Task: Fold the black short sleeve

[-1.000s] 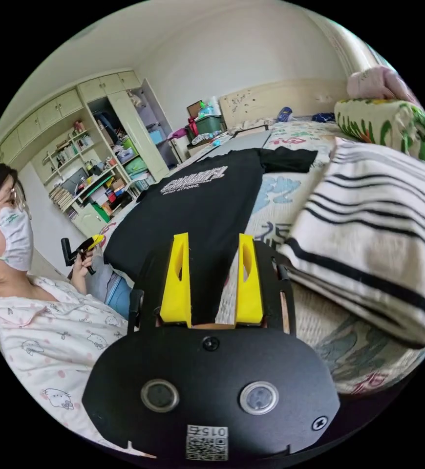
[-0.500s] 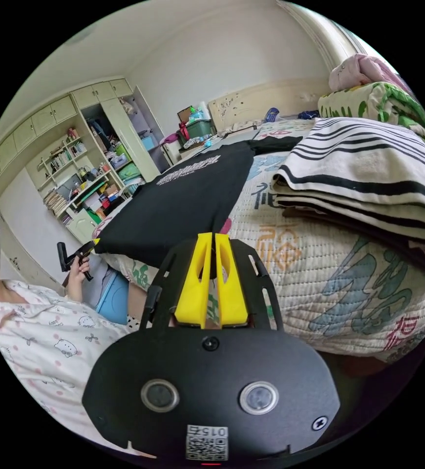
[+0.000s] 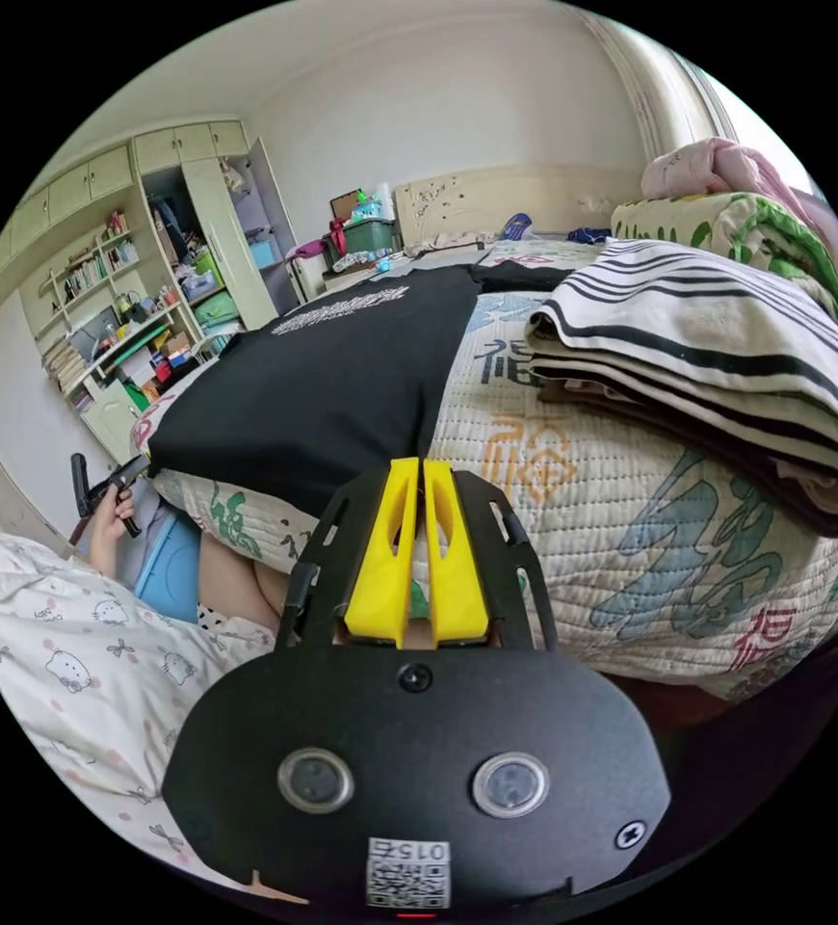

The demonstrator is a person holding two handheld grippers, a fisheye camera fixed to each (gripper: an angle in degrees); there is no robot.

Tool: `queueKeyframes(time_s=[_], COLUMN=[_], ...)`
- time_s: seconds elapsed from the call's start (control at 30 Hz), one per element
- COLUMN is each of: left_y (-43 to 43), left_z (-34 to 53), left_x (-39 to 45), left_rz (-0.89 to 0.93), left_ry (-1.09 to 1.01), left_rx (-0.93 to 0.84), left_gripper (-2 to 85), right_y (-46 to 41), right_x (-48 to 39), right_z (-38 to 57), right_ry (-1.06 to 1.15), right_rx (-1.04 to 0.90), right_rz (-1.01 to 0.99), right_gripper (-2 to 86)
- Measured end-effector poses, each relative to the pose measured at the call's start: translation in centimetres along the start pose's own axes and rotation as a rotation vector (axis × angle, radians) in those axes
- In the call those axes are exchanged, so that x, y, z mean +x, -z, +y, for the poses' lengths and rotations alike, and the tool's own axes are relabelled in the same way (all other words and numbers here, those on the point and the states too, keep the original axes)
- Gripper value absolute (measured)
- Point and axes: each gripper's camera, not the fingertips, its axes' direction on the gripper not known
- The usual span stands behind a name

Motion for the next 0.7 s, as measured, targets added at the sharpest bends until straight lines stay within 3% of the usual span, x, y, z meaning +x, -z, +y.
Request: queueKeyframes(time_s=[0.23, 0.47, 0.7], left_y=[0.3, 0.9, 2.5], left_z=[0.9, 2.7, 4.7], left_x=[4.9, 6.4, 7.6], left_rz=[-0.11, -0.089, -0.102], left_ry=[-0.093, -0.075, -0.096], left_rx=[-0.021, -0.029, -0.013], left_gripper=[0.7, 0.8, 0.5], right_y=[-4.2, -5.6, -5.6], right_x=[-3.7, -2.6, -4.5], right_z=[1.5, 4.3, 5.2], right_ry=[0.1, 0.007, 0.043], right_rx=[0.005, 0.087, 0.085], right_rz=[0.17, 0.059, 0.132], right_gripper=[0.1, 0.2, 0.1])
